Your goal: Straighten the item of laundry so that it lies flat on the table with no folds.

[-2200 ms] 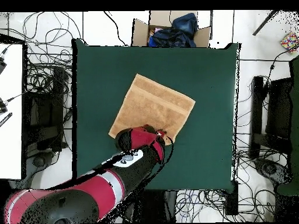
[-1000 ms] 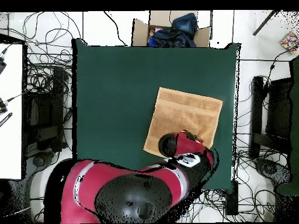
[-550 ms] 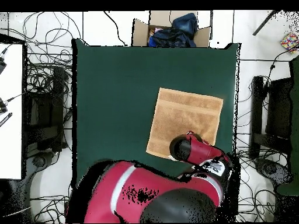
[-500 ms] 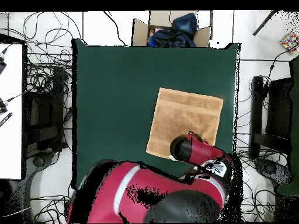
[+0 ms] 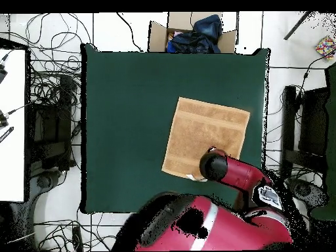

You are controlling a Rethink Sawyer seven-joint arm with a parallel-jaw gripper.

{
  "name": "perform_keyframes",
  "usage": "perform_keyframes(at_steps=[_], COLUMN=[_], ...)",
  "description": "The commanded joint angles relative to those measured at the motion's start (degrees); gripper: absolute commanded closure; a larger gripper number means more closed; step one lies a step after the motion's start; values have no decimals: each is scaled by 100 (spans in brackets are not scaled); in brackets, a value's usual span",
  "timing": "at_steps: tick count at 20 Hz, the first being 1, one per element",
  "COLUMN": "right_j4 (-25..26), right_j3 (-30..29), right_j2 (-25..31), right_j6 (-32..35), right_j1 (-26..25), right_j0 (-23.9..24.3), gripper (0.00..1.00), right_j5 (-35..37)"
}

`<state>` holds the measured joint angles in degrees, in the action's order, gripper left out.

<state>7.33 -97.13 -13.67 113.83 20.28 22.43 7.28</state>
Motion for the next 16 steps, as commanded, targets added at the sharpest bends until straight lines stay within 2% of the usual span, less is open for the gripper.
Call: perform_keyframes(at_steps=[1, 6, 12, 16], right_j4=[368, 357, 233, 149], right_j3=[-682, -662, -261, -192], right_j2=[1880, 1629, 1182, 1363], right_j6=[-267, 11, 99, 146], right_j1=[308, 831, 1131, 1150], right_j0=[289, -126, -732, -677], gripper=[0, 0, 0, 0], right_j5=[604, 877, 1728, 1751])
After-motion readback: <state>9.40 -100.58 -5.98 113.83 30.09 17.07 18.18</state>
